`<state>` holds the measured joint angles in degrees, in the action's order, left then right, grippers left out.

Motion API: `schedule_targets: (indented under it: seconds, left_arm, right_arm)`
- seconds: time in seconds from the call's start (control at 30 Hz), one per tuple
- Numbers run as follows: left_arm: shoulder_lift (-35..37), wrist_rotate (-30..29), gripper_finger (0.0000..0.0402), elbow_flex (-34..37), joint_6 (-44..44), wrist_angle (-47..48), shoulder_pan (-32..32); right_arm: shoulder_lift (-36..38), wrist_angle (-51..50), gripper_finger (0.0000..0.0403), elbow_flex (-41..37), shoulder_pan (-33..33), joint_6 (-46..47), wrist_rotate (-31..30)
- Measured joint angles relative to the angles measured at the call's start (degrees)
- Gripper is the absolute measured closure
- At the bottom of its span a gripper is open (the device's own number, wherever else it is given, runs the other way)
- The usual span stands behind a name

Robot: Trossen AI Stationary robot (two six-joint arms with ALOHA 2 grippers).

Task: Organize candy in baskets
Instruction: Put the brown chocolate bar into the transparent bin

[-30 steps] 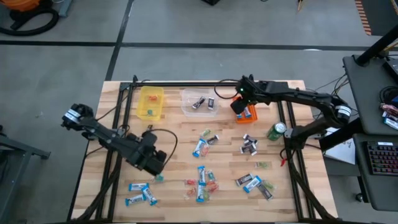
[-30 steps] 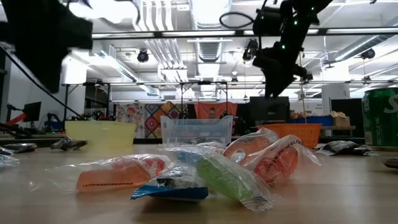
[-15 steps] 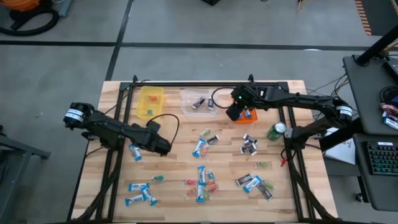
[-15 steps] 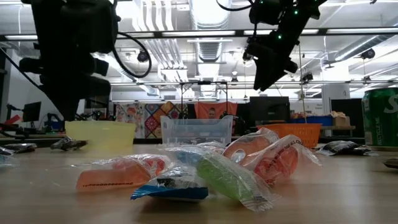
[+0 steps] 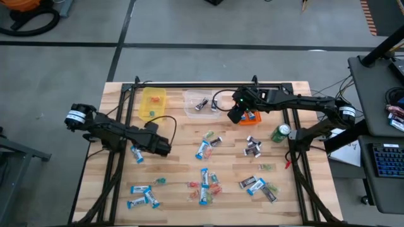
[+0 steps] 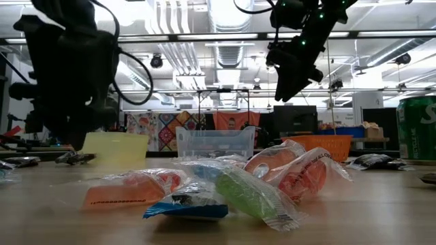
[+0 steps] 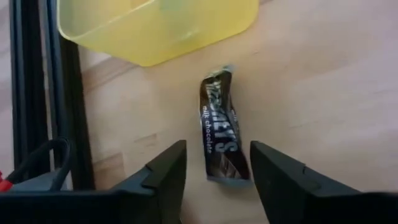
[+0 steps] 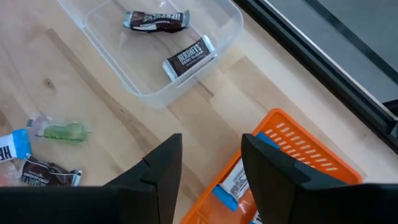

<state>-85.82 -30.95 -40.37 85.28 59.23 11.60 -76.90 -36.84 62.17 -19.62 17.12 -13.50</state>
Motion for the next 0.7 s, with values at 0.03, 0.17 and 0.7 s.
schedule_targets:
  seconds: [0.03,0.17,0.7]
  left_arm:
    - [0.0,-0.38,0.0235,0.57,0.08,-0.84,0.01]
    - [0.0,-1.06,0.0236,2.48,-0.17,-5.58,0.02]
    - [-0.96,-1.05,0.0356,7.4,2.27,-11.59,0.45]
  right_arm:
    - [-0.02,0.01,0.0245,0.0,0.0,0.0,0.0]
    - [-0.02,0.29,0.0248,-0.02,0.0,0.03,0.0]
    - [-0.02,0.33,0.025,-0.07,0.57,0.09,0.0]
